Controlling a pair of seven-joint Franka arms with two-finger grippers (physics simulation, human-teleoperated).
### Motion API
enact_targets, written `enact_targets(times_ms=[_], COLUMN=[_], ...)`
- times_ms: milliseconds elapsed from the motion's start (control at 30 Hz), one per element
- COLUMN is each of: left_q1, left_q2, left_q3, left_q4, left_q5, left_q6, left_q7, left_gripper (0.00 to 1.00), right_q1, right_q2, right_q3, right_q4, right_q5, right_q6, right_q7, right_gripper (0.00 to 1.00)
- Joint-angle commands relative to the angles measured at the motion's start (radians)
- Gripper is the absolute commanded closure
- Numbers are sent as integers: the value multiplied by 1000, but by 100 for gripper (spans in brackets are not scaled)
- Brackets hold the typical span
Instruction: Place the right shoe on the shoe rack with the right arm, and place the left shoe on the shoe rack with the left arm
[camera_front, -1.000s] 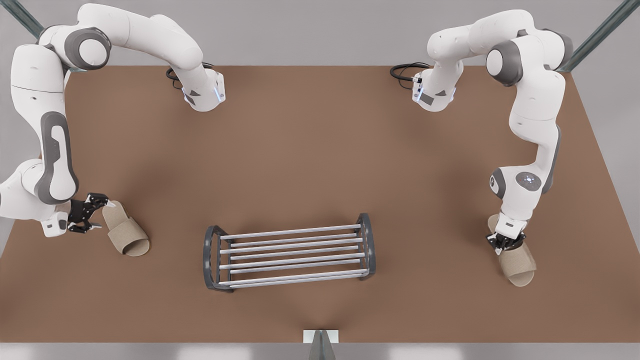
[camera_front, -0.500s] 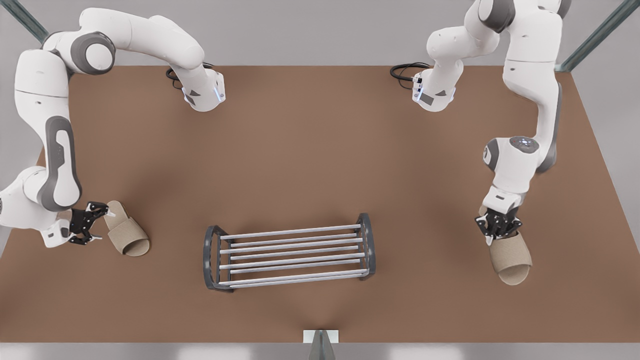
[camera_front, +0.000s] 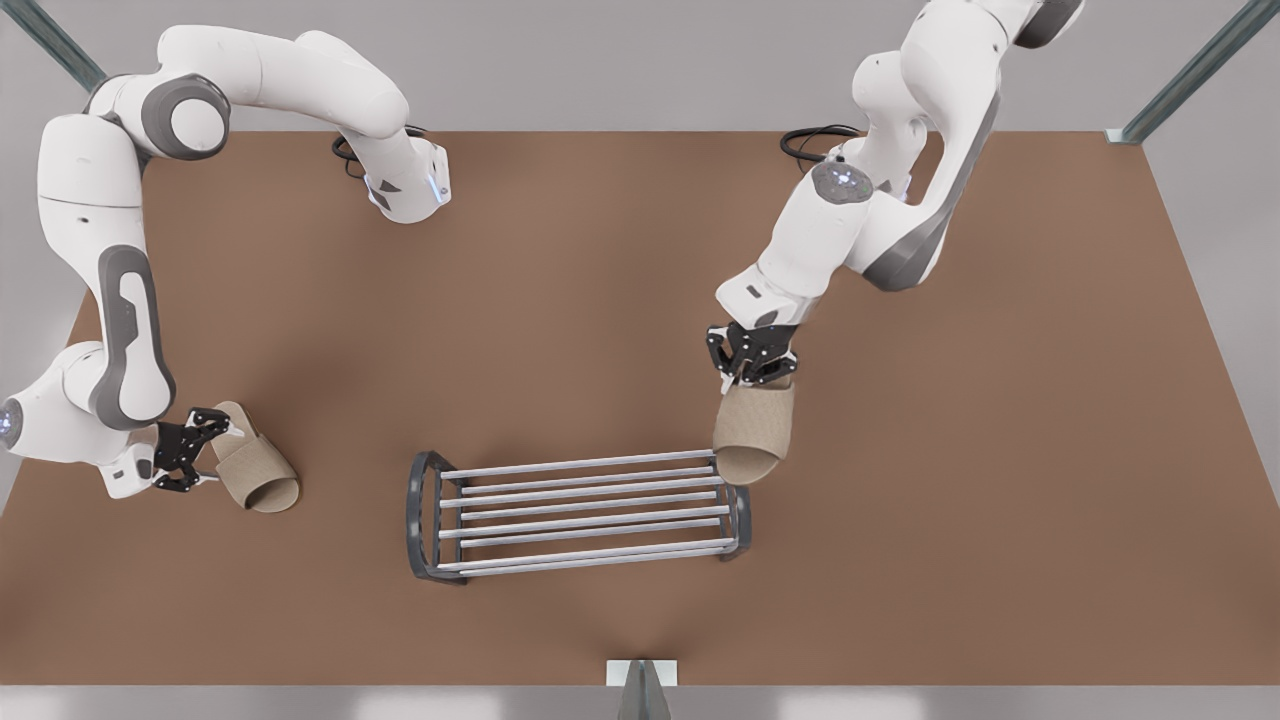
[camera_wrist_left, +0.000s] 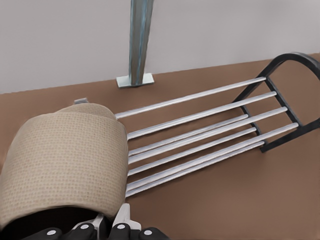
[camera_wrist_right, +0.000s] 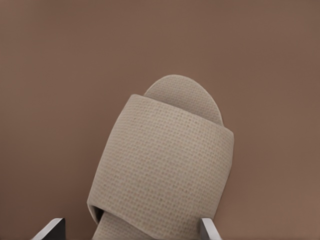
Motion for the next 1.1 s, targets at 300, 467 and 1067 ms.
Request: enact_targets(times_ms=[300,467,1067], left_q1=[-121,-159,-283], left_q2=[173,219,555], left_q3=[-10,-13,72], left_q4=[147,193,578], left_q5=[190,259,590], left_q6=[-72,-70,-80], left_q7=[-778,-888,-1046], left_gripper=[79,79,79], right_q1=[4,6,9], right_q2=[43,56,80], right_q3=[0,0,0], right_q4=[31,44,59], right_q5=[0,0,1], right_q6=[8,8,8], right_q7=[-11,-11,11], right_gripper=[0,0,0])
